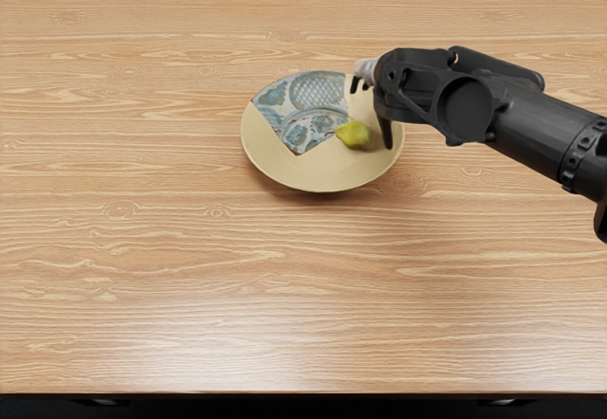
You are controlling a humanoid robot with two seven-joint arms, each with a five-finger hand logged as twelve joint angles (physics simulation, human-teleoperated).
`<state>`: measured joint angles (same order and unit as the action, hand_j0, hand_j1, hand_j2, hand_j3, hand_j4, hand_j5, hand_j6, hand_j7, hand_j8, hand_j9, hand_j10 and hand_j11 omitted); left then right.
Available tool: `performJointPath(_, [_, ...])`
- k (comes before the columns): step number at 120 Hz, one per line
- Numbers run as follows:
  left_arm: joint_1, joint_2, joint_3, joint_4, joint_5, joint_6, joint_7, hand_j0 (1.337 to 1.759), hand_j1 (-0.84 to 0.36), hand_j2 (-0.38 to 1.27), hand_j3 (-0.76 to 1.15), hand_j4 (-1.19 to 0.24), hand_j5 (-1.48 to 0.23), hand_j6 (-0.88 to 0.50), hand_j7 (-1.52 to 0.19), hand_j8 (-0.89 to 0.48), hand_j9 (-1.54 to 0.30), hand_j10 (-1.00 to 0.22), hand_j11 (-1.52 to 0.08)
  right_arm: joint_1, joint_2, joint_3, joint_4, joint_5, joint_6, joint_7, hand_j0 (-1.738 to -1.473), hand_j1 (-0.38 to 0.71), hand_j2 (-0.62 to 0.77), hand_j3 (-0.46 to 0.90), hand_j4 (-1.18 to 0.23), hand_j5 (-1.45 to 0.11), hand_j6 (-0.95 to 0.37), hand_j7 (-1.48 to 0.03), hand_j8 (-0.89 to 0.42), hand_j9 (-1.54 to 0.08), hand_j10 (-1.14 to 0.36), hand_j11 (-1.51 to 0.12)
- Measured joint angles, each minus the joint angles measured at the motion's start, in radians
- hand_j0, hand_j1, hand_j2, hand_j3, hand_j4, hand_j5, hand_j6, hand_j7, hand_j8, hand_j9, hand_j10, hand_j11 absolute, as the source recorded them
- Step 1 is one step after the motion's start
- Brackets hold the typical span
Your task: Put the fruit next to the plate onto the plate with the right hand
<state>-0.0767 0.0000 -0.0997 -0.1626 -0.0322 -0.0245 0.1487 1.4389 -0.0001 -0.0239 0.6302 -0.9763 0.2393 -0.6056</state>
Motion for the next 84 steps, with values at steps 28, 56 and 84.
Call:
performJointPath(28, [0.000,0.000,0.000,0.000,0.000,0.000,0.000,1.658,0.33,0.00,0.00,-0.02,-0.02,-0.02,-0.02,-0.02,-0.02,-0.02,-0.02,0.011,-0.187,0.076,0.108,0.110,0.235,0.169,-1.658,-0.28,0.06,0.00,-0.08,-0.12,-0.05,-0.11,-0.05,-0.12,-0.08,-0.12])
performJointPath(56, [0.000,0.000,0.000,0.000,0.000,0.000,0.000,1.658,0.33,0.00,0.00,-0.02,-0.02,-0.02,-0.02,-0.02,-0.02,-0.02,-0.02,-0.024,-0.416,0.105,0.149,0.149,0.357,0.447,-1.658,-0.33,0.02,0.00,-0.03,-0.04,-0.02,-0.04,-0.02,-0.04,-0.03,-0.04])
performJointPath(84, [0.000,0.000,0.000,-0.002,-0.001,-0.001,0.000,1.658,0.33,0.00,0.00,-0.02,-0.02,-0.02,-0.02,-0.02,-0.02,-0.01,-0.02,-0.066,-0.543,0.103,0.153,0.150,0.370,0.574,-1.658,-0.34,0.01,0.00,-0.01,-0.01,-0.01,-0.01,-0.01,-0.01,-0.01,-0.01])
